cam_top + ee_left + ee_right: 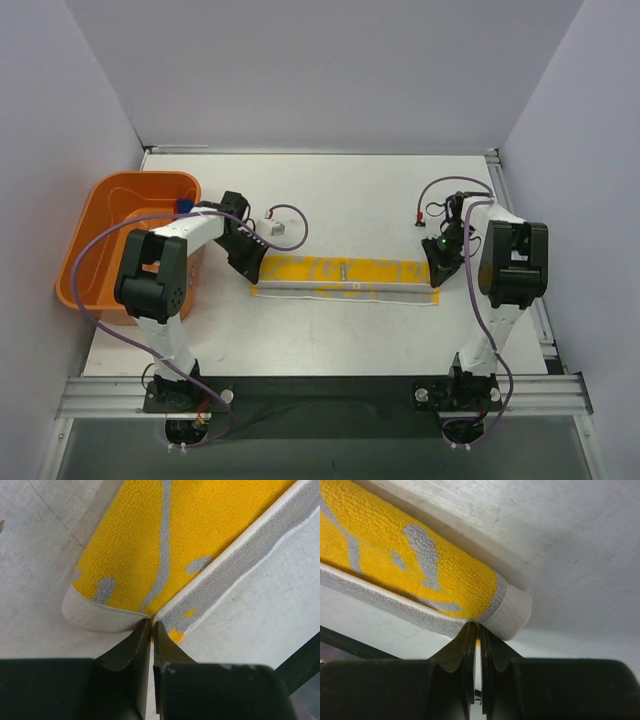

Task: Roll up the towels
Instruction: Fold the towel

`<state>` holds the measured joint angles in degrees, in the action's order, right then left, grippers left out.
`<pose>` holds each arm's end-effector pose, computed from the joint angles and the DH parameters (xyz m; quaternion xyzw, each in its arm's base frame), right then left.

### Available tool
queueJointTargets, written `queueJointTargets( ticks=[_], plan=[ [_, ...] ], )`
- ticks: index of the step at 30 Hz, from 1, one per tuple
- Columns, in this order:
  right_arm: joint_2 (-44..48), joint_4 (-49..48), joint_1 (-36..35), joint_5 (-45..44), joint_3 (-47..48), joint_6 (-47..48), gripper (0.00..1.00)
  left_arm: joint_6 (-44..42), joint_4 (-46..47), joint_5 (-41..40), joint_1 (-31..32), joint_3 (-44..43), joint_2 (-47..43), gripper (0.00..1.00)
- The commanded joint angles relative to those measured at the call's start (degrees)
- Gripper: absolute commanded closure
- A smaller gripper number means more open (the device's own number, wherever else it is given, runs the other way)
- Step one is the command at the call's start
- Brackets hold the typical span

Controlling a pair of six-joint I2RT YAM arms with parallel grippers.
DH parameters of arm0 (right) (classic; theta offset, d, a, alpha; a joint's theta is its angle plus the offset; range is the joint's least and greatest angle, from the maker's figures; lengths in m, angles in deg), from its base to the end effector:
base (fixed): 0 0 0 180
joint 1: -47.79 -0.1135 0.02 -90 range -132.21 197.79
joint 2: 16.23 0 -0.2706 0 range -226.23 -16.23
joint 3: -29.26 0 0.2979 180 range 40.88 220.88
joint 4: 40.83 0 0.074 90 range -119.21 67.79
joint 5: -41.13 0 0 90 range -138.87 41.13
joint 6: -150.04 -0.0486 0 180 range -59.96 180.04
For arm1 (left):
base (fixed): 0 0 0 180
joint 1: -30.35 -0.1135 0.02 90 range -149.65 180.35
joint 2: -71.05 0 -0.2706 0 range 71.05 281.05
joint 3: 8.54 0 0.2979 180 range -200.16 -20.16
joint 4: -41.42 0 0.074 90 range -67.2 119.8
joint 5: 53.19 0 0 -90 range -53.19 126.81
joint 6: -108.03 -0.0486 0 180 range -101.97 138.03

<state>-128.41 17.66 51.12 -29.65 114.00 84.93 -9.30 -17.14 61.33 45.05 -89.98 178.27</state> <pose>0.3953 -0.0070 0.1072 -0.1901 0.9668 0.1533 0.0746 0.3625 -0.1159 0.1248 0.3598 0.9073 -0.2055 0.0713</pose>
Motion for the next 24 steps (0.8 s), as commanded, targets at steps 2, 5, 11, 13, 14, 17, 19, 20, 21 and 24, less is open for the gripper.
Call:
queueJointTargets(
  ticks=[2, 5, 11, 13, 14, 17, 19, 20, 21, 24],
  plan=[
    [-1.72, -1.08, -0.17, -3.58, 0.18, -0.80, 1.00, 0.79, 3.43, -1.84, 1.03, -0.31, 0.97, 1.00],
    [-2.60, -0.99, 0.09, -4.19, 2.28, -1.15, 1.00, 0.96, 3.52, -2.01, 1.03, -0.84, 1.15, 1.00],
    [0.82, 3.65, 1.85, -1.39, 8.43, -0.19, 1.00, -0.35, 0.28, 0.18, 0.33, -3.65, -2.97, 1.00],
    [3.97, 5.76, 2.12, 0.28, 8.35, 1.65, 1.00, -1.05, -2.09, 0.97, 0.33, -4.79, -4.38, 1.00],
    [5.03, 6.21, 2.12, 1.16, 7.40, 2.35, 1.00, -2.01, -3.15, 2.11, 0.24, -5.06, -5.61, 1.00],
    [7.93, 7.88, 2.12, 1.69, 5.64, 4.29, 1.00, -2.90, -5.27, 2.99, 0.24, -4.89, -8.33, 1.00],
    [8.56, 8.06, 2.03, 1.43, 3.44, 5.00, 1.00, -3.34, -5.88, 3.00, 0.24, -4.10, -9.04, 1.00],
    [8.38, 7.97, 2.03, 1.17, 2.73, 5.35, 1.00, -3.60, -5.80, 2.82, 0.33, -2.79, -8.96, 1.00],
    [7.86, 7.71, 2.03, 1.25, 1.68, 5.26, 1.00, -3.69, -5.80, 2.65, 0.42, -2.25, -8.70, 1.00],
    [5.57, 5.96, 1.68, 1.52, 0.80, 4.03, 1.00, -3.26, -3.70, 1.95, 1.38, 0.03, -6.77, 1.00]
  ],
)
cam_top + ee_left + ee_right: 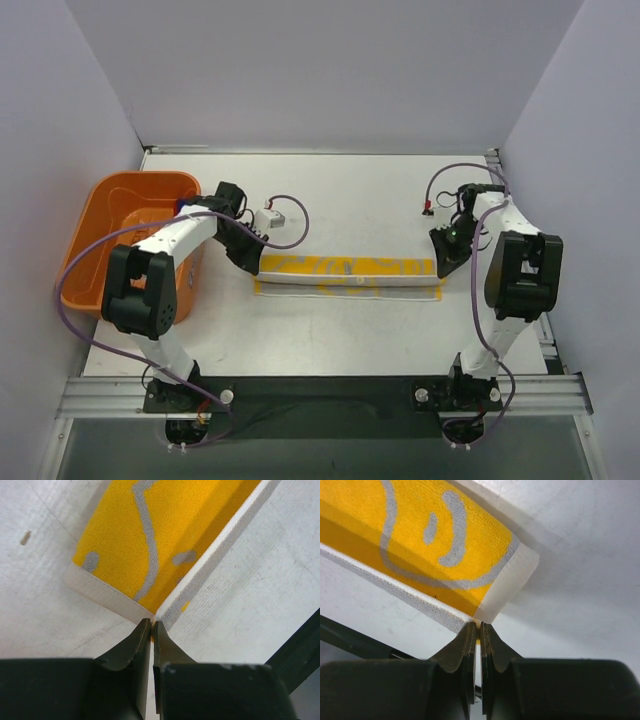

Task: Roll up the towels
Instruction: Fold the towel

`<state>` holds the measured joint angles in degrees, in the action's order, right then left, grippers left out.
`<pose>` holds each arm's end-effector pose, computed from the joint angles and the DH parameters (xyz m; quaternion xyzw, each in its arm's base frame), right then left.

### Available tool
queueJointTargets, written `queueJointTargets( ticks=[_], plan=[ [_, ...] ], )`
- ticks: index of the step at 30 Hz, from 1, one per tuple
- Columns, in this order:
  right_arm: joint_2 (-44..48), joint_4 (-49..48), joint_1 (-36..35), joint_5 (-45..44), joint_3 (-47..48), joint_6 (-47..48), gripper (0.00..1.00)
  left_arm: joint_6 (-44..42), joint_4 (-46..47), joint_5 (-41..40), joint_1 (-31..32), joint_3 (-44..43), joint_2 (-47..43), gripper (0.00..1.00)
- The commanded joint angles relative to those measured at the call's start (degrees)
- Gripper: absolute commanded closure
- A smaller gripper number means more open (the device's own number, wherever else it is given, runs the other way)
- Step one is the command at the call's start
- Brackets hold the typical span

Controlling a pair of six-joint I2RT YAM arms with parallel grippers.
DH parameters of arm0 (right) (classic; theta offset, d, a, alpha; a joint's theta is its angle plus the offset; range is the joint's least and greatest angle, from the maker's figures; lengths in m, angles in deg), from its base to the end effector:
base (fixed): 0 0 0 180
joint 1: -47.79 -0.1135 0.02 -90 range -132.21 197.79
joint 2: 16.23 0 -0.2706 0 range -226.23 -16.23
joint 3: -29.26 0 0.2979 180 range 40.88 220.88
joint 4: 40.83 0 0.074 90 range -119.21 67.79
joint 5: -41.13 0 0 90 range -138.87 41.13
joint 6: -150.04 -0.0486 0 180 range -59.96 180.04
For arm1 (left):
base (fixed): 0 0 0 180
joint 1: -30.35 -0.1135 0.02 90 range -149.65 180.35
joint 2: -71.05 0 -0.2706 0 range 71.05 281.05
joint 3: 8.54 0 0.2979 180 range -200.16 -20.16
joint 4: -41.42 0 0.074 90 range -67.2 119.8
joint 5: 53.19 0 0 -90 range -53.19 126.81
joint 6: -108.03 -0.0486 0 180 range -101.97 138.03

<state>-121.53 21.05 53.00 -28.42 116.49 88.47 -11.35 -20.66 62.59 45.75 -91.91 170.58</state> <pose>0.3954 -0.0190 0.1644 -0.2125 0.9571 0.1443 0.1337 0.3559 -0.1199 0.1822 0.3905 0.8879 -0.2081 0.1261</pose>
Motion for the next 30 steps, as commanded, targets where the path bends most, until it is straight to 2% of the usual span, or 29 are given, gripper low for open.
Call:
queueJointTargets(
  ticks=[1, 5, 8, 9, 11, 12, 13, 15, 17, 20, 21, 24, 27, 30],
  plan=[
    [-2.45, 1.43, -0.55, 0.30, -1.96, 0.14, 1.00, -0.76, 0.79, 0.24, 0.86, 2.48, 1.28, 1.00],
    [-4.91, -0.77, -1.08, -0.76, -1.26, -0.21, 1.00, 1.87, 4.84, -1.61, 2.18, 3.37, 4.09, 1.00],
    [-5.88, -1.30, -1.08, -1.11, -0.56, -0.39, 1.00, 2.84, 6.68, -2.66, 2.18, 3.37, 5.32, 0.96],
    [-5.71, -0.96, -1.08, -1.02, -0.56, -0.30, 1.00, 2.84, 6.86, -2.84, 2.18, 3.45, 5.41, 0.94],
    [-4.14, -0.08, -1.08, -0.24, -1.43, 0.92, 1.00, 2.06, 6.69, -3.02, 2.01, 3.72, 4.28, 0.83],
    [-3.26, 0.53, -0.65, 0.12, -1.96, 1.63, 0.90, 1.27, 6.25, -2.58, 1.83, 3.98, 3.40, 0.79],
    [-0.90, 1.76, -0.38, 0.82, -2.48, 3.72, 0.85, 0.57, 5.99, -2.23, 1.48, 4.68, 1.39, 0.69],
    [1.66, 3.26, 0.49, 3.02, -4.50, 6.02, 0.74, -1.98, 4.68, -0.91, 1.21, 5.47, -0.73, 0.59],
    [4.74, 4.40, 0.50, 4.07, -5.82, 9.17, 0.72, -4.52, 3.27, 1.62, 0.69, 6.00, -3.63, 0.51],
    [6.50, 7.21, 0.59, 5.73, -6.45, 11.82, 0.62, -6.03, 1.15, 3.48, 0.69, 5.83, -5.83, 0.44],
    [6.59, 8.53, 0.59, 6.18, -6.10, 11.83, 0.58, -6.03, 0.54, 4.18, 0.69, 5.39, -5.92, 0.44],
    [6.25, 9.07, 0.59, 9.16, -3.64, 9.56, 0.58, -5.07, 0.10, 5.77, 0.69, 2.94, -5.13, 0.43],
    [3.26, 7.85, 0.59, 9.62, 1.10, 4.48, 0.61, -2.52, 0.62, 6.21, 0.60, -0.66, -2.85, 0.43],
    [-0.52, 3.46, 0.59, 5.85, 5.50, -0.90, 0.65, 3.09, 4.73, 2.01, 0.34, -3.30, 0.05, 0.43]
  ],
)
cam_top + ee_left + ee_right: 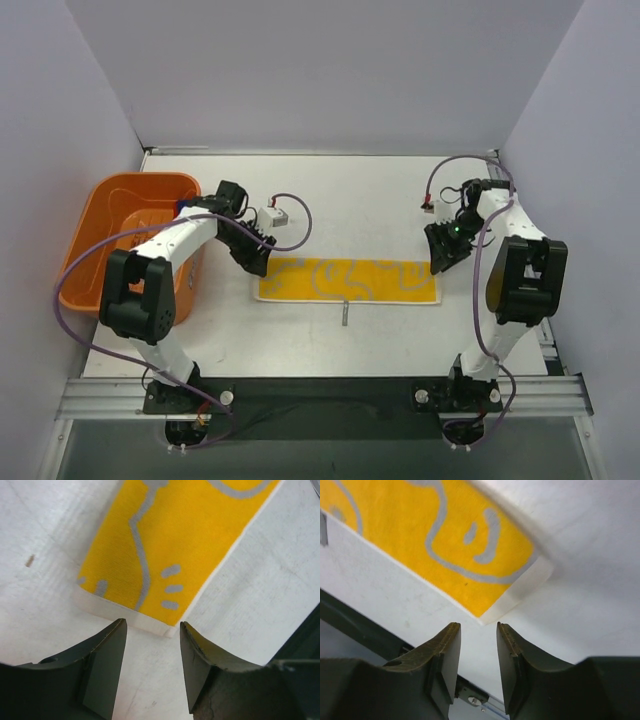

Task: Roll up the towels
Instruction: Fold the towel

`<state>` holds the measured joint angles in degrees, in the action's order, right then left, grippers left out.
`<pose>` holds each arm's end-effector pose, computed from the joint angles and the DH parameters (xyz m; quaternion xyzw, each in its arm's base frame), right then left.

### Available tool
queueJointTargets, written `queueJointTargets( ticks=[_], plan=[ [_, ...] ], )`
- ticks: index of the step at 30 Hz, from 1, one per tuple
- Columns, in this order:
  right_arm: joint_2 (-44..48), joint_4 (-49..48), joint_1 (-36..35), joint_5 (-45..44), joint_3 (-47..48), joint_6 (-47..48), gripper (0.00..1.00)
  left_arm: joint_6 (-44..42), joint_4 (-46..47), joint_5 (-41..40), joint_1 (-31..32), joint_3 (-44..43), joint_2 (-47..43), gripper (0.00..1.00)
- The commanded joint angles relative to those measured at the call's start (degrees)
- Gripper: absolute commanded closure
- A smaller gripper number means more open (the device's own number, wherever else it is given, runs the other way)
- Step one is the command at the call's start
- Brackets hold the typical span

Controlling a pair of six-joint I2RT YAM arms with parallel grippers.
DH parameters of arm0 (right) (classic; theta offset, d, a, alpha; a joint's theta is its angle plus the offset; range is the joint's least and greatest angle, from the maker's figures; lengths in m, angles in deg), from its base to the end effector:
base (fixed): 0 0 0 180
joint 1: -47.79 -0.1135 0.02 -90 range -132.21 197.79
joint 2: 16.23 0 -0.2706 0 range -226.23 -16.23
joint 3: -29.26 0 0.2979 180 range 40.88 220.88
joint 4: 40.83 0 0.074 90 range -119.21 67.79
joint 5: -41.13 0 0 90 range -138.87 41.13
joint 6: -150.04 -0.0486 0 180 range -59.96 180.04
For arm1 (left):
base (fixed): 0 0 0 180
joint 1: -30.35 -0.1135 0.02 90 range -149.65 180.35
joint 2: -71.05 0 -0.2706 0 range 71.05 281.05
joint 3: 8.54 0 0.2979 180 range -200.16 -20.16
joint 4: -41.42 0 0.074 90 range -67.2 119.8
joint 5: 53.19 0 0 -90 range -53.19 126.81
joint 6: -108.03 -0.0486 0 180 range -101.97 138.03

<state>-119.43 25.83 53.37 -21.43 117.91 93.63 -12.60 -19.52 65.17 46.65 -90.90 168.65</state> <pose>0.3884 -0.0154 0.1864 -0.2520 0.9354 0.1978 0.1494 0.3497 -0.1263 0.1900 0.4103 0.8712 -0.2267 0.1461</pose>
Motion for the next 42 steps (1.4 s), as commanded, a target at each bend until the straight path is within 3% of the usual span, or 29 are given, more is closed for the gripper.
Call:
queueJointTargets(
  ticks=[1, 11, 20, 29, 42],
  plan=[
    [-4.36, -2.22, 0.22, -3.60, 5.05, -9.03, 0.66, 5.66, 4.49, -2.76, -0.74, -4.84, 3.37, 0.43],
    [-10.79, -3.19, 1.09, -8.90, 11.65, -16.26, 0.67, 14.36, 7.31, -6.91, -2.41, -8.98, 9.36, 0.43],
    [-11.94, -2.14, 1.80, -4.33, 9.98, -18.11, 0.64, 17.09, 7.22, -3.84, -3.81, -8.19, 10.85, 0.43],
    [-14.58, -1.96, 2.76, -2.66, 9.63, -19.78, 0.74, 19.38, 7.13, -1.47, -3.90, -9.06, 12.96, 0.48],
    [-13.26, -1.26, 3.56, -0.11, 7.25, -20.57, 0.74, 21.14, 5.11, -1.90, -4.87, -5.03, 9.10, 0.50]
  ],
)
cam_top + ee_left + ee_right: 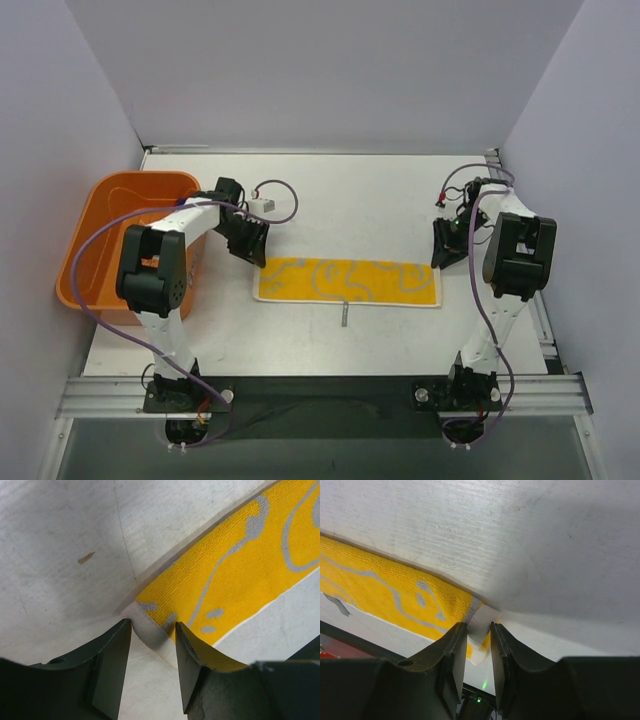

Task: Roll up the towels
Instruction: Fold the towel

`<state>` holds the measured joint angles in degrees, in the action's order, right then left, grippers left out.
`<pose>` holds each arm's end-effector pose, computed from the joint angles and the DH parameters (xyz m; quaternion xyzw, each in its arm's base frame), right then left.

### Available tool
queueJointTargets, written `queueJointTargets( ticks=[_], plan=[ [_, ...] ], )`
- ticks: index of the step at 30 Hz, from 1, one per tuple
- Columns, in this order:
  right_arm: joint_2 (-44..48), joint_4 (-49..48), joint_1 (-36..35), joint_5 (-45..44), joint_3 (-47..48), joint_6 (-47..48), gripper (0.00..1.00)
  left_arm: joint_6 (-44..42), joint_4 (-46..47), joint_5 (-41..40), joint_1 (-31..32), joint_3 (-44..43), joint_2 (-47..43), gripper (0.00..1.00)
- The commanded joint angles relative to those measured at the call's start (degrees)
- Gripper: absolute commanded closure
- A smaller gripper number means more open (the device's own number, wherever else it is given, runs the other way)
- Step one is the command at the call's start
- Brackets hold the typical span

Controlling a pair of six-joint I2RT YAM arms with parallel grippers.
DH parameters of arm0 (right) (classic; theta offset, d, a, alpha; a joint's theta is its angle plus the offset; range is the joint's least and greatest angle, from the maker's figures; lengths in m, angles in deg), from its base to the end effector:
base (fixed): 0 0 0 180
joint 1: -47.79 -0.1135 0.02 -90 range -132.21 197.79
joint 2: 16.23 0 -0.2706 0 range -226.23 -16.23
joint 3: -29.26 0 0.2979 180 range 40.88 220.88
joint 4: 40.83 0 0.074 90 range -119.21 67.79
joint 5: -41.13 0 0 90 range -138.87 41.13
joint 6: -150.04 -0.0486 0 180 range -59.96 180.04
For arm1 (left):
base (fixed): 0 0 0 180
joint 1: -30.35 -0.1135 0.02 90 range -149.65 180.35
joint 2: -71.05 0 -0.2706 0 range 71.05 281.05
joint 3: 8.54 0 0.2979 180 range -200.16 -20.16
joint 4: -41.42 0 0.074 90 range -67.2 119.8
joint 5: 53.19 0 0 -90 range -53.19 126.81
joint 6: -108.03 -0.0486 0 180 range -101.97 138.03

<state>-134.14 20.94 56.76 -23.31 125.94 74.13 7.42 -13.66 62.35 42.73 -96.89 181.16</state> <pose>0.4366 -0.0477 0.1278 -0.0570 0.9718 0.2044 0.1025 0.4024 -0.1098 0.1424 0.2179 0.9444 -0.2213 0.1084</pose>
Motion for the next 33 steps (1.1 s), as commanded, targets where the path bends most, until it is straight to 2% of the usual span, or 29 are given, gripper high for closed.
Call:
queueJointTargets(
  ticks=[1, 5, 10, 19, 23, 25, 33],
  plan=[
    [1.63, 3.64, 0.26, 1.69, -0.94, -1.08, 0.73, 1.47, -0.92, 0.22, -1.04, 1.14, -3.84, 0.49],
    [3.12, 4.16, 1.31, 0.81, -1.91, -0.82, 0.63, 1.56, -1.63, -0.23, -1.48, 2.28, -5.51, 0.43],
    [4.44, 5.13, 2.45, 0.89, -2.26, -0.73, 0.64, 2.70, -1.71, 0.91, -1.40, 2.38, -6.39, 0.44],
    [3.39, 5.13, 2.45, 5.64, -2.35, -2.75, 0.76, 3.84, -1.01, 4.78, -1.40, 0.00, -2.70, 0.52],
    [2.60, 4.96, 2.45, 6.17, -2.09, -2.84, 0.80, 4.02, -0.66, 5.22, -1.40, -0.61, -2.00, 0.59],
    [2.24, 4.87, 2.45, 6.60, -1.91, -2.84, 0.84, 4.20, -0.40, 5.22, -1.48, -0.53, -1.82, 0.66],
    [1.45, 4.87, 2.63, 5.99, -1.39, -2.57, 1.00, 4.37, -0.22, 4.52, -1.57, 0.00, -1.91, 0.76]
  ],
)
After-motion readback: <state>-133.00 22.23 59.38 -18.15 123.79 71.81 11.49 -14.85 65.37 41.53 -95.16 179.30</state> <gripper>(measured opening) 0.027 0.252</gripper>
